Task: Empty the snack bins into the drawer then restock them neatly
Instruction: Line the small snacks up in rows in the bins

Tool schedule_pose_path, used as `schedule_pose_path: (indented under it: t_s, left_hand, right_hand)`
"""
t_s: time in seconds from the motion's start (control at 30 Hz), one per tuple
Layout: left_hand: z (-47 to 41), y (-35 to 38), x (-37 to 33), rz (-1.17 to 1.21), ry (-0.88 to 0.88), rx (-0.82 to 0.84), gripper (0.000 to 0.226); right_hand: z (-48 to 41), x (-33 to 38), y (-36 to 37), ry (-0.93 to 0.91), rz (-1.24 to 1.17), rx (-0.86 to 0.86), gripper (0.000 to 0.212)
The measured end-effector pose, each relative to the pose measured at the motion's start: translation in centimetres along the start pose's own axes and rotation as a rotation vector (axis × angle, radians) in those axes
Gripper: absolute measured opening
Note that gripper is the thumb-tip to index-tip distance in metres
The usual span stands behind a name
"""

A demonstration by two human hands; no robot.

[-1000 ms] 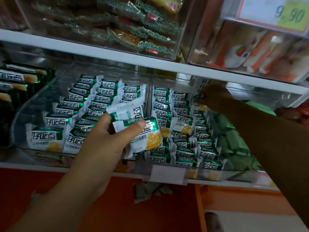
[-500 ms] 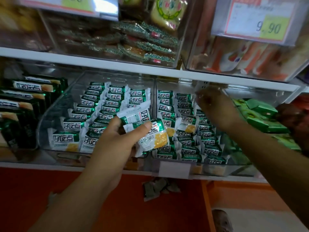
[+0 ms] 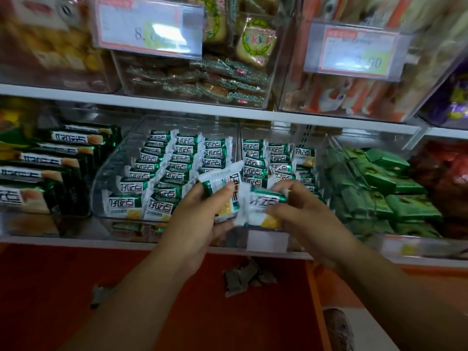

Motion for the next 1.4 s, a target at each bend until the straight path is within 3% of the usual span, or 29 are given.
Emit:
schedule_pose_path:
  t_s: [0.07, 0.13, 0.27, 0.4, 0.5, 0.6, 0.7, 0.83, 0.97, 1.03, 1.13, 1.17, 1.27, 1.33, 1.4]
  left_hand:
    - [-0.2, -0.1, -0.4, 0.038, 0.017, -0.011, 0.013]
    - [-0.7, -0.3, -0.3, 0.003, 0.018, -0.011, 0.006]
    - [-1.0, 0.0, -0.1, -0.089, 0.003, -0.064, 0.045]
    - [-1.2, -0.2, -0.2, -0.234, 0.047, -0.060, 0.054]
    - [-1.3, -0.4, -0.3, -0.329, 0.073, -0.075, 0.077]
    - [-1.7, -0.6, -0.2, -0.299, 0.058, -0.082, 0.078]
    - [-2.1, -0.8, 0.3, -0.269, 0.026, -0.082, 0.093]
    - [-2.3, -1.1, 0.5, -0.259, 0.030, -0.070, 0.045]
    - [-2.4, -1.2, 0.5, -0.259, 0.037, -0.089, 0.037]
    - [-2.3, -1.3, 0.4, -0.261, 0.047, -0.086, 0.024]
    - [-1.9, -1.4, 0.2, -0.302, 0.034, -0.074, 0.020]
    - [-1.7, -1.4, 0.1, -0.319, 0.033, -0.076, 0.019]
    - [-1.4, -1.3, 0.3, -0.339, 0.030, -0.078, 0.015]
    - [-1.1, -0.9, 0.4, -0.354, 0.030, -0.062, 0.016]
    - [-0.8, -0.6, 0.5, -0.386, 0.046, -0.047, 0.017]
  right_hand:
    - [-0.6, -0.2, -2.0, -0.002, 0.014, -0.077, 0.022]
    - [-1.0, 0.1, -4.5, 0.002, 0.204, -0.224, 0.026]
    - [-2.9, 1.3, -9.8, -0.050, 0.794, -0.411, 0.041]
    - [-8.1, 2.4, -12.7, -0.110, 1.328, -0.425, 0.033]
    - [-12.2, 2.5, -14.4, -0.019, 1.451, -0.398, 0.031]
    - [-14.9, 1.7, -15.0, 0.073, 1.521, -0.302, 0.031]
    - [-16.2, 0.8, -15.3, 0.120, 1.523, -0.285, 0.026]
    - [-17.2, 0.1, -15.6, 0.112, 1.613, -0.306, 0.030]
    - [-16.9, 0.4, -15.5, 0.112, 1.725, -0.294, 0.030]
    - [-16.0, 0.9, -14.6, 0.056, 1.704, -0.358, 0.040]
    - [-11.6, 2.5, -10.4, -0.231, 1.349, -0.435, 0.039]
    - [-9.2, 3.0, -8.2, -0.263, 1.126, -0.398, 0.034]
    - [-3.2, 3.3, -1.4, -0.163, 0.526, -0.050, 0.031]
    - [-1.3, 3.1, 0.9, -0.150, 0.364, 0.033, 0.033]
    - [-1.1, 2.4, 1.5, -0.127, 0.317, 0.008, 0.037]
Point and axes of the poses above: each hand's wrist, its own z-axis away from the middle knuckle, its own y-axis out of the palm, x = y × z, the point moved 3 cm from there along -z, towards the middle knuckle, and after that the axes turned 5 degrees about x, right-handed, at the moved point
